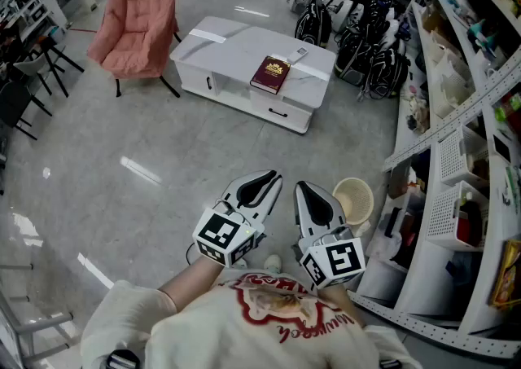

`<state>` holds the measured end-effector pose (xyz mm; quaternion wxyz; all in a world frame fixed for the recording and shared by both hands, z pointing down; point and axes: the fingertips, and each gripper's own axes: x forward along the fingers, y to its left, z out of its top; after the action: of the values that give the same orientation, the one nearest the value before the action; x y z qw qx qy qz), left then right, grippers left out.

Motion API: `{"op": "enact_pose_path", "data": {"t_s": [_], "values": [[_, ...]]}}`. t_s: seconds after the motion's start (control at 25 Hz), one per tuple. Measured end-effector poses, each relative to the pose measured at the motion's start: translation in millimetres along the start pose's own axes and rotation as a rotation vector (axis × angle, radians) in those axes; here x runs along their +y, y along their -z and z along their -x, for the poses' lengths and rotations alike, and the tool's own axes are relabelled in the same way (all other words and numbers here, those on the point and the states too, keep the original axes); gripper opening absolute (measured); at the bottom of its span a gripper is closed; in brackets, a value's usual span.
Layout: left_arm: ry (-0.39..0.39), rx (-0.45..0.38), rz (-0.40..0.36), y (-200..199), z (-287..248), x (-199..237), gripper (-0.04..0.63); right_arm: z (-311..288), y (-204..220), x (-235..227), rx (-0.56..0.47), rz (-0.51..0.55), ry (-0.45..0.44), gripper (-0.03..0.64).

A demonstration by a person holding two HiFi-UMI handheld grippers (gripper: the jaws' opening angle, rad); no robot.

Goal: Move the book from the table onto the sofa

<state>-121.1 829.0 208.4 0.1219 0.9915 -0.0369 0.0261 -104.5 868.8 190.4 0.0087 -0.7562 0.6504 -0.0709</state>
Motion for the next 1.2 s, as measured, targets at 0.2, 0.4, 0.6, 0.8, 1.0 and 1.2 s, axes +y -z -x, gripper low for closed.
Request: {"op": "enact_pose_path", "data": {"t_s": [0.2, 0.4, 0.6, 0.8, 1.0, 1.2], "values": [[-0.005, 0.019, 0.012, 5.0, 0.9, 1.8, 0.051, 0.9, -4.5, -0.4, -0.007, 0.007, 0.005, -0.001], [-0.002, 0.015, 0.012, 4.7, 0.3, 2.0, 0.051, -2.2, -1.8, 1.9, 0.002, 0.004, -0.002, 0.0], [-0.002, 0.004, 0.024, 3.3, 6.8, 8.8, 0.051, -6.2, -5.5, 8.9, -0.038, 0.019, -0.001, 0.0], [-0.009, -0.014, 0.038, -2.5, 15.4, 25.7, 0.051, -15.4, -14.1, 15.8, -0.083, 0.01, 0.009, 0.0], [0.0, -0.023, 0.038, -8.8, 23.3, 43.8, 0.051, -31.8, -13.9, 25.4, -0.08, 0.009, 0.026, 0.0], [0.019, -0.025, 0.033, -13.1, 34.7, 64.8, 0.051, -51.7, -13.6, 40.7, -0.08, 0.011, 0.039, 0.0]]}}
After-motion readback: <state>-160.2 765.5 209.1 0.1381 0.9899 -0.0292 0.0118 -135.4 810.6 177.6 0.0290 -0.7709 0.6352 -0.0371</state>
